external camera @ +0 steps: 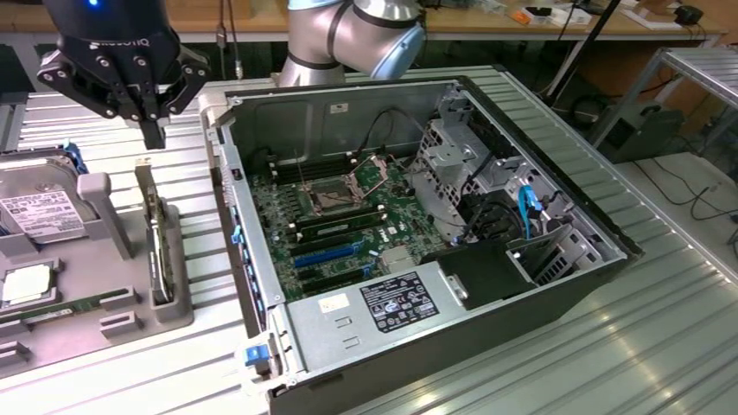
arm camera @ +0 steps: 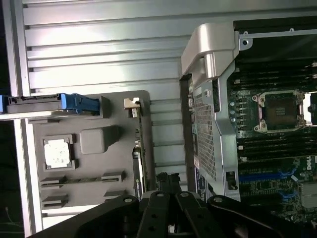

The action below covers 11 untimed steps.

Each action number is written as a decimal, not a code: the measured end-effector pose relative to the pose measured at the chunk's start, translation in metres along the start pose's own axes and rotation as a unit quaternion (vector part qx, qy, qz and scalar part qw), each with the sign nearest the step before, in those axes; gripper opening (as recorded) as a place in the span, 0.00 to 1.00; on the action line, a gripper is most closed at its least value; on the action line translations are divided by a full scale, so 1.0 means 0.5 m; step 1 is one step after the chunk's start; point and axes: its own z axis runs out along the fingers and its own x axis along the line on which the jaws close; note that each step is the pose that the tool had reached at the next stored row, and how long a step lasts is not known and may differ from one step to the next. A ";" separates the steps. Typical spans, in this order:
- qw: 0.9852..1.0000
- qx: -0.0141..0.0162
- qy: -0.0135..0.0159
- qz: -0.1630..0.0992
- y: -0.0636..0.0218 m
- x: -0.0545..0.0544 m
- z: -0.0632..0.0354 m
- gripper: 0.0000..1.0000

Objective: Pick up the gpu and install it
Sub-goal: 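Reach for the gpu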

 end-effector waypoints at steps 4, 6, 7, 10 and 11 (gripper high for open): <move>1.000 0.000 0.000 0.000 0.002 0.015 0.000 0.11; 1.000 0.000 0.000 0.000 0.002 0.022 -0.001 0.11; 1.000 0.000 0.000 0.000 0.002 0.024 -0.001 0.11; 1.000 0.000 0.000 0.000 0.003 0.035 -0.001 0.11; 1.000 0.000 0.000 0.000 0.003 0.039 -0.001 0.11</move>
